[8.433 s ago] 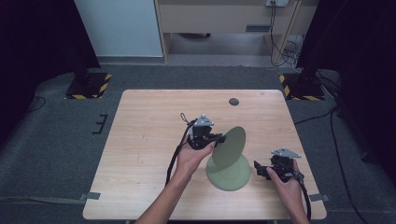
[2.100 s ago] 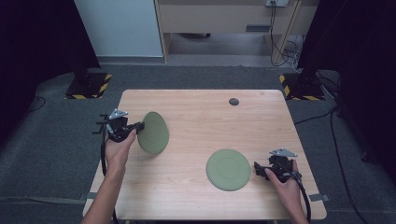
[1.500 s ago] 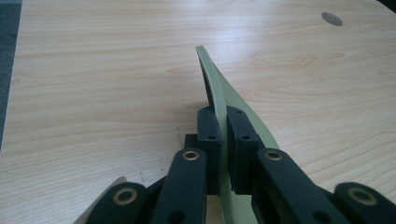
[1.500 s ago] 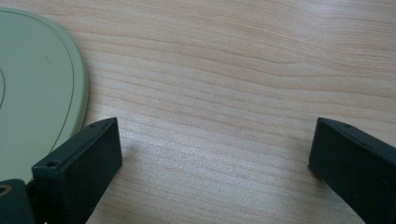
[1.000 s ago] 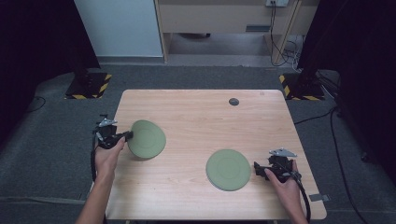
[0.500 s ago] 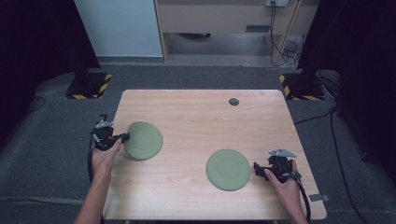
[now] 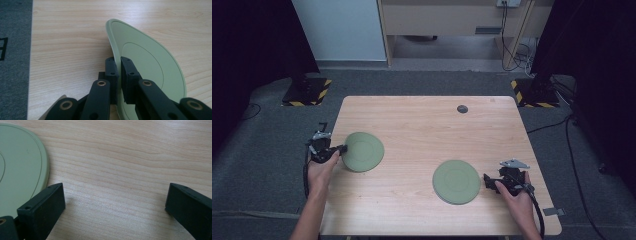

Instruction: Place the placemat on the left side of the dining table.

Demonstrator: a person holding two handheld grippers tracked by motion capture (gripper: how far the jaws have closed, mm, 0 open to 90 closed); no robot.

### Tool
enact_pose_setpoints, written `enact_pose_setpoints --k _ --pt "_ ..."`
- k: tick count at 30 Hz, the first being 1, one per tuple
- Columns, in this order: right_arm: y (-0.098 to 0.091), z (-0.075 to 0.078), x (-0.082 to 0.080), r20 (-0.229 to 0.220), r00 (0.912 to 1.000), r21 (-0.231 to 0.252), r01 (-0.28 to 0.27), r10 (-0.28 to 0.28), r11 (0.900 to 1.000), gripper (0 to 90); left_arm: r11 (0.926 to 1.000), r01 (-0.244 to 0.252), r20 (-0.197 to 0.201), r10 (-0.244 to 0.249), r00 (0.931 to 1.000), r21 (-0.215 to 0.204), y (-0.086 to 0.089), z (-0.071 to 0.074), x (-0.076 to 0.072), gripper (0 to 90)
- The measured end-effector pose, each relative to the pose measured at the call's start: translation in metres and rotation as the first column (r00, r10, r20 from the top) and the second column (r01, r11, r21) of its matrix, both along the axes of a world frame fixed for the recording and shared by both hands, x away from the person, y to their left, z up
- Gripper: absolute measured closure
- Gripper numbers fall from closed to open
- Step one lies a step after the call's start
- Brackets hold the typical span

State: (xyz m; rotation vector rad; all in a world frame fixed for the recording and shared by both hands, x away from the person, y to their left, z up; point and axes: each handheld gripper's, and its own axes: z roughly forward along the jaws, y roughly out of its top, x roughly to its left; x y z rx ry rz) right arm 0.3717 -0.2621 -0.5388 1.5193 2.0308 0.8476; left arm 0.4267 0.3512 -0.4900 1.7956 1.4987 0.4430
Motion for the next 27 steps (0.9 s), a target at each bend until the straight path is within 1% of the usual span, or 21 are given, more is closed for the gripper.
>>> enact_pose_setpoints --k 3,4,10,14,15,19,23,27 --pt "0.0 0.0 0.0 0.0 1.0 0.0 0.001 -0.001 1.0 2.9 1.0 -0.006 -0.002 0.006 1.0 0.003 0.003 0.0 0.001 84.3" --pt "0.0 0.0 0.0 0.001 1.0 -0.001 0.0 0.0 1.0 2.8 0.9999 -0.009 -0.008 0.009 0.9999 0.006 0.005 -0.001 0.002 83.9" --pt "0.001 0.0 -0.001 0.001 1.0 -0.002 0.001 -0.001 1.0 2.8 0.9998 0.001 -0.028 -0.001 0.9996 0.02 0.009 -0.005 0.008 81.6" --pt "0.001 0.0 -0.001 0.0 1.0 -0.001 0.002 -0.002 1.0 2.8 0.9996 -0.002 -0.039 0.003 0.9992 0.027 0.011 -0.008 0.011 79.6" --pt "0.001 0.0 -0.001 -0.001 1.0 0.0 0.003 -0.003 1.0 2.8 0.9994 -0.001 -0.045 0.003 0.999 0.036 0.012 -0.009 0.012 78.4" --pt "0.001 0.0 -0.001 0.0 1.0 -0.001 0.002 -0.002 1.0 2.8 0.999 0.0 -0.052 0.002 0.9986 0.045 0.013 -0.009 0.014 76.5" --pt "0.001 0.0 -0.001 0.0 1.0 -0.001 0.001 -0.001 1.0 2.7 0.9976 0.002 -0.064 0.002 0.998 0.07 0.013 -0.009 0.016 75.2" --pt "0.001 0.0 -0.001 -0.002 1.0 0.001 0.002 -0.002 1.0 2.6 0.9958 -0.003 -0.071 0.009 0.9974 0.091 0.013 -0.009 0.017 71.4"
